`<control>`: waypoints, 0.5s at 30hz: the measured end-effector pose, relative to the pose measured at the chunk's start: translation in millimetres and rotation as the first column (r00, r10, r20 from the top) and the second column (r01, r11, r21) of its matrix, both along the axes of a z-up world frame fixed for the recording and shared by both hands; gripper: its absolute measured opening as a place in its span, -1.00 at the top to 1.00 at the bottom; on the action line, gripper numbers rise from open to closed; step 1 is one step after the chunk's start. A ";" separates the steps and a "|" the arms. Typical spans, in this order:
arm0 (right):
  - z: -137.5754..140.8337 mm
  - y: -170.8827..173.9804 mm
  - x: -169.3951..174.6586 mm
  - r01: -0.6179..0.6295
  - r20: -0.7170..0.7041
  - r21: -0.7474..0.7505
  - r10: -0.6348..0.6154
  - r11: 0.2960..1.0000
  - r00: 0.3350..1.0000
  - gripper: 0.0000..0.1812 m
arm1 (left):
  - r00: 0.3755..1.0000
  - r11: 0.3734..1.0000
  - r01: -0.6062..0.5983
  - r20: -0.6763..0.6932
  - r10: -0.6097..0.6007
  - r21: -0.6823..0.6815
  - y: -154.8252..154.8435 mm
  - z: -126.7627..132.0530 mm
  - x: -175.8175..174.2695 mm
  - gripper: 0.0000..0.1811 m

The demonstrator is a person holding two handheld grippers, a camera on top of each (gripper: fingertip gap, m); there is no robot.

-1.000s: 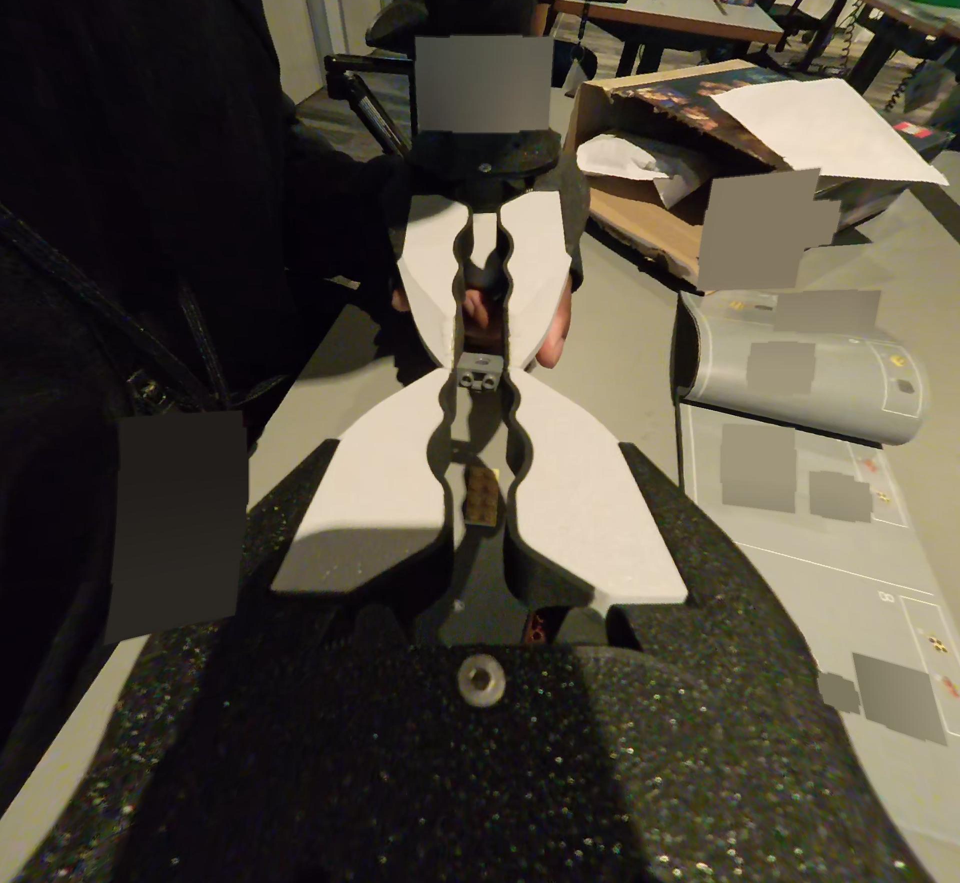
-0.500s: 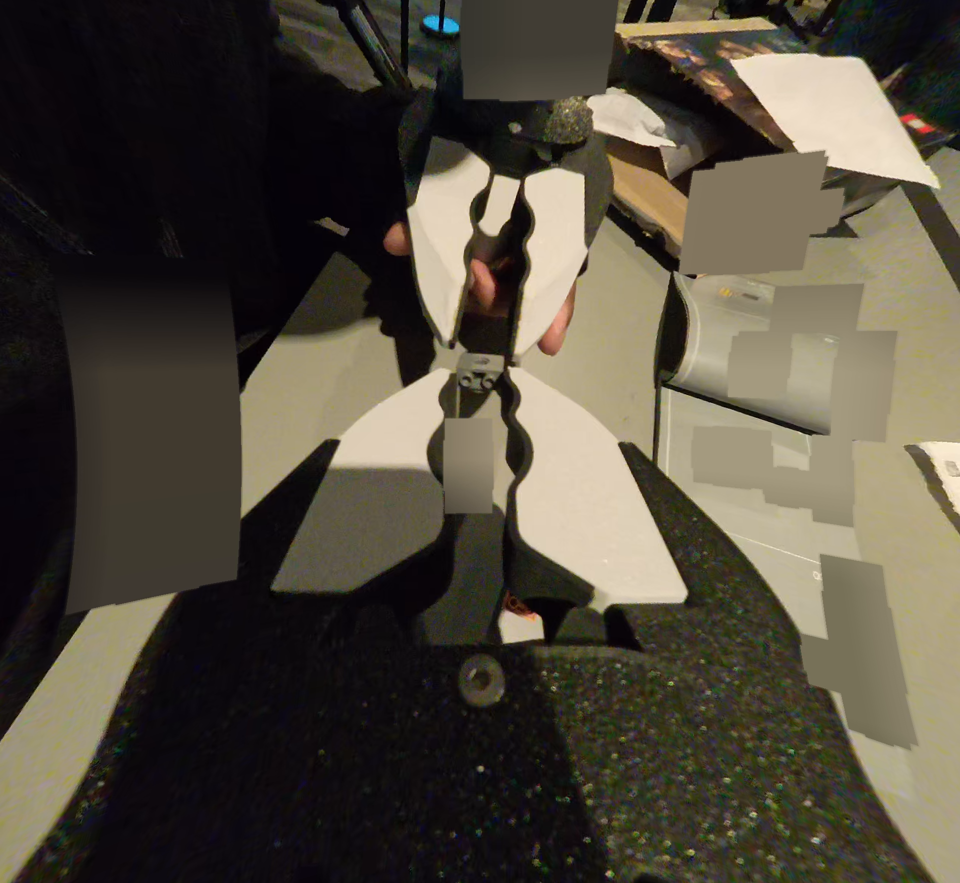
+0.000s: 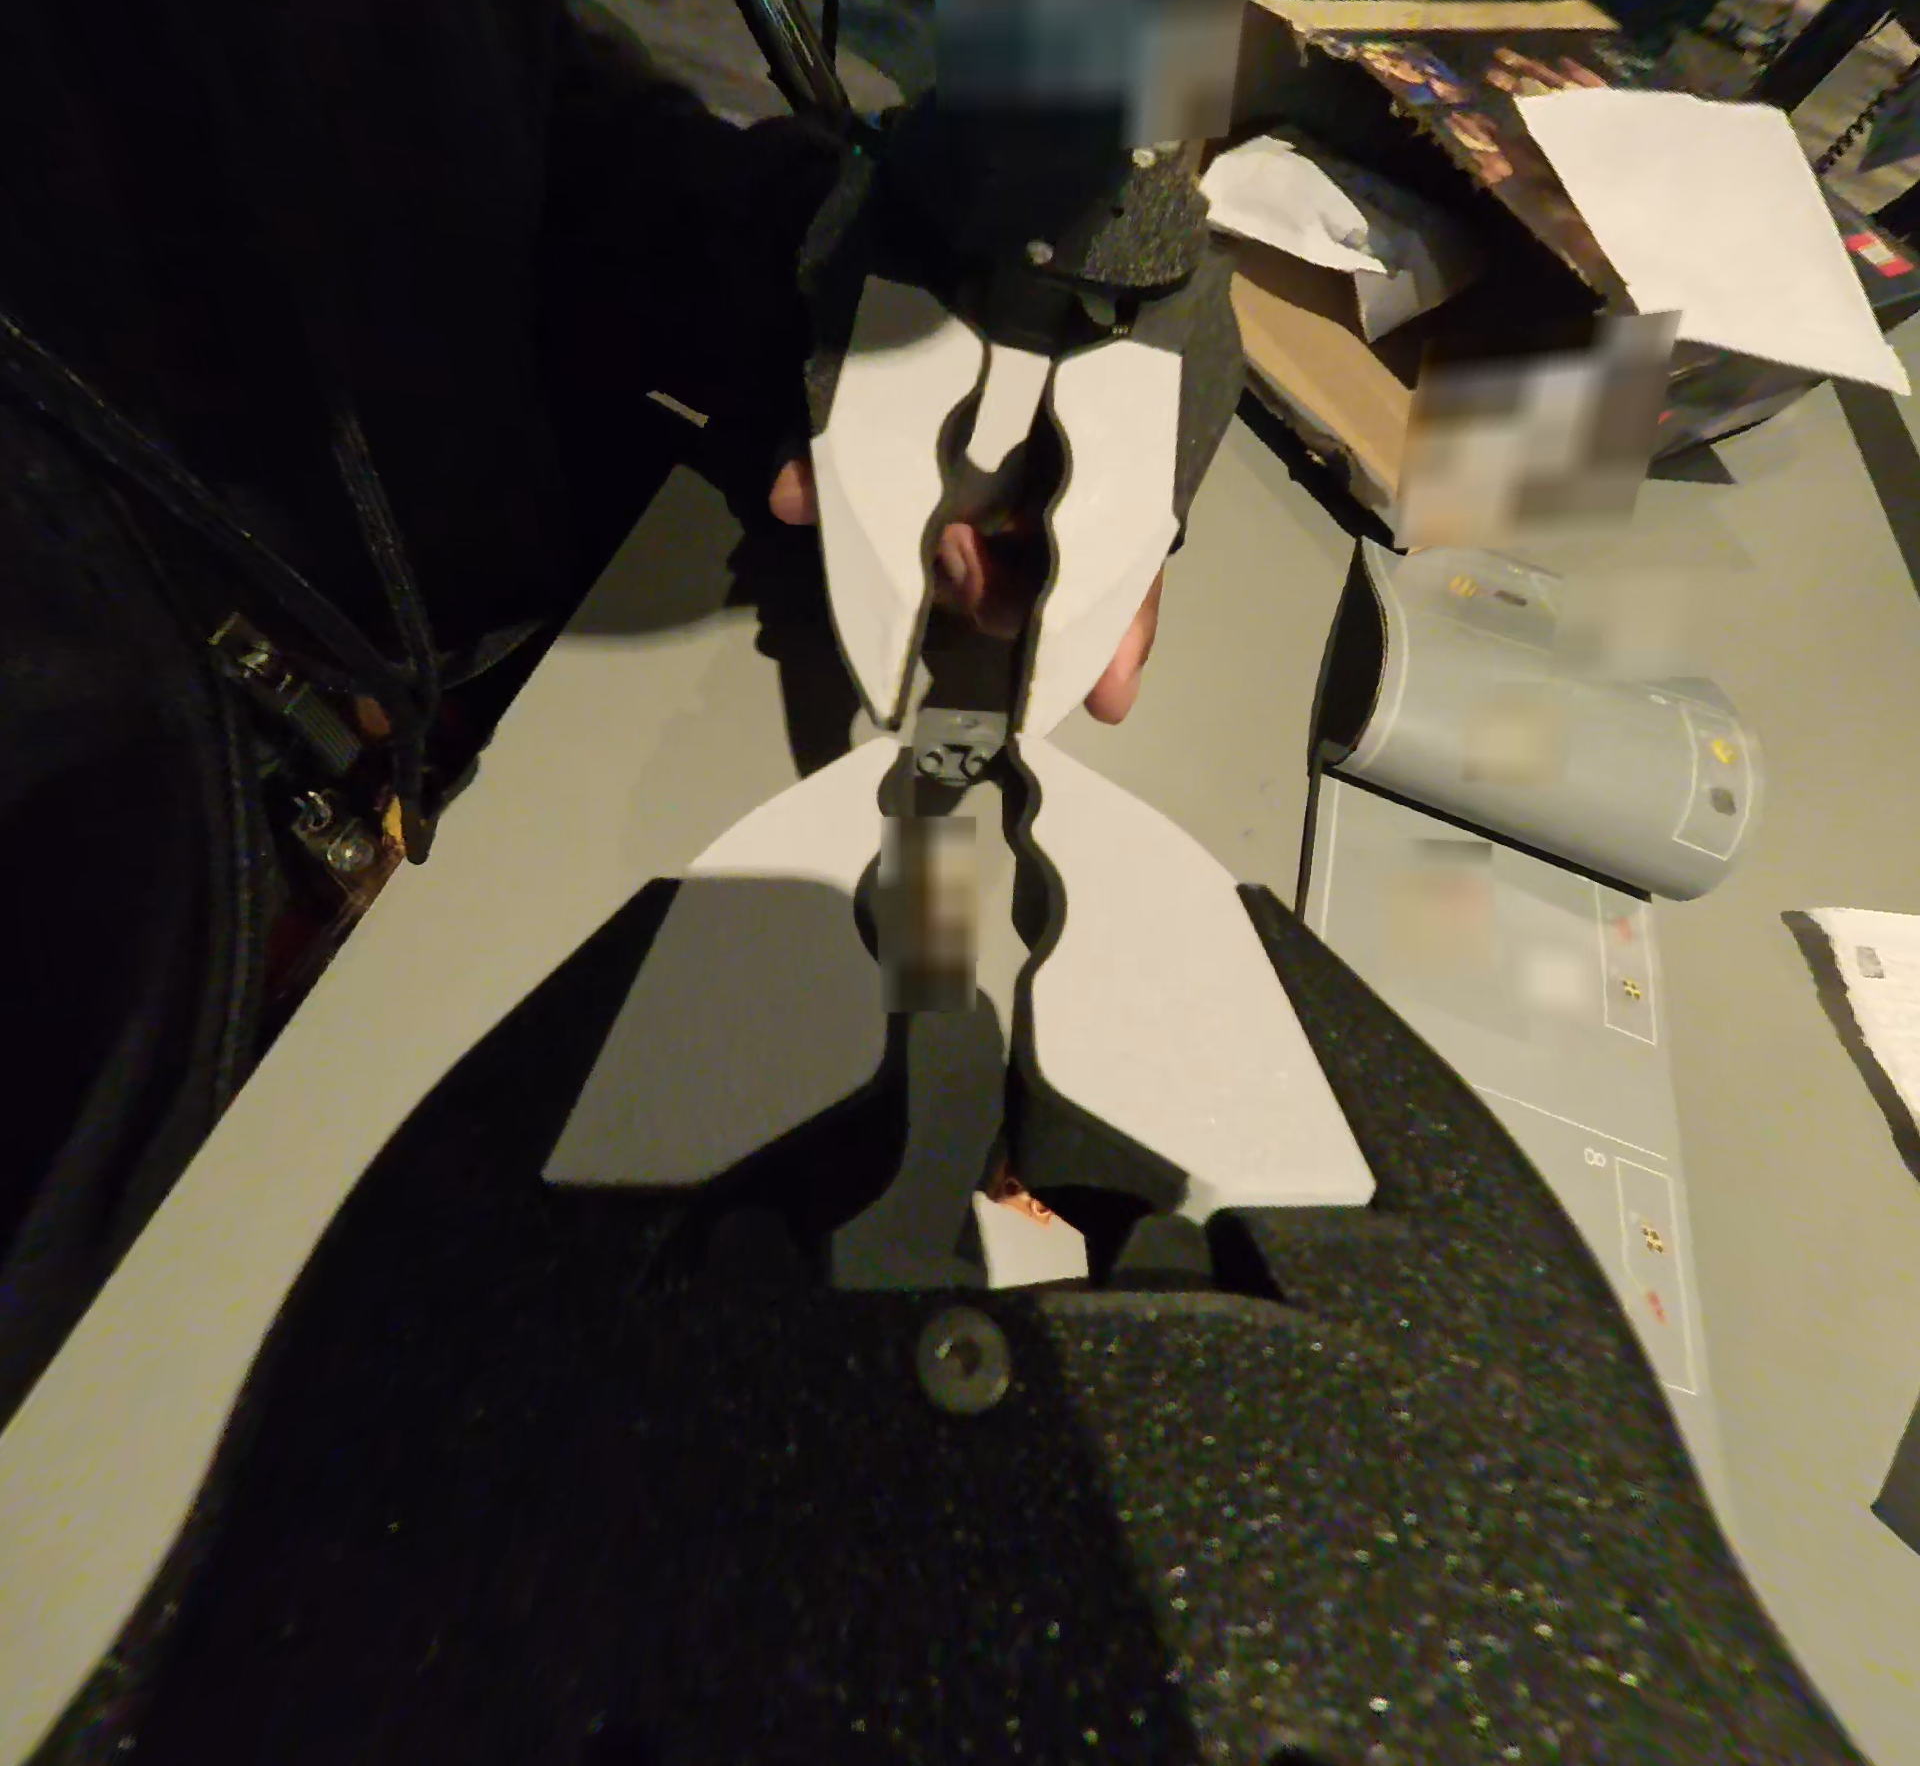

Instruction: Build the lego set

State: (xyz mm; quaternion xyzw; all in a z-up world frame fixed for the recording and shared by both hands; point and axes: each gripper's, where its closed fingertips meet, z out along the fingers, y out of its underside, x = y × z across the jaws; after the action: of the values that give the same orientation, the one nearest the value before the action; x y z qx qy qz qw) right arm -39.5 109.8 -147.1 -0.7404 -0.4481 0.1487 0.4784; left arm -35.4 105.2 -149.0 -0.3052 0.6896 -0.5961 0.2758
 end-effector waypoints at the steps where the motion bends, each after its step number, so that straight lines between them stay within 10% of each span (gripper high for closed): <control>1: 0.3 0.1 -0.2 -0.002 0.006 -0.001 0.002 1.000 1.000 0.84 | 1.000 1.000 -0.003 0.006 0.003 0.014 -0.5 -0.7 0.3 0.79; 15: -8.2 5.0 5.4 0.057 0.138 0.072 -0.067 0.996 0.988 0.83 | 0.990 0.973 -0.115 0.098 0.097 0.201 6.5 -9.2 8.1 0.83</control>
State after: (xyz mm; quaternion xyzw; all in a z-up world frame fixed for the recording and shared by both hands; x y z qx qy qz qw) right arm -34.2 114.8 -155.4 -0.7460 -0.4622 0.0657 0.4749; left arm -27.3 111.7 -158.2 -0.2849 0.7175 -0.5185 0.3676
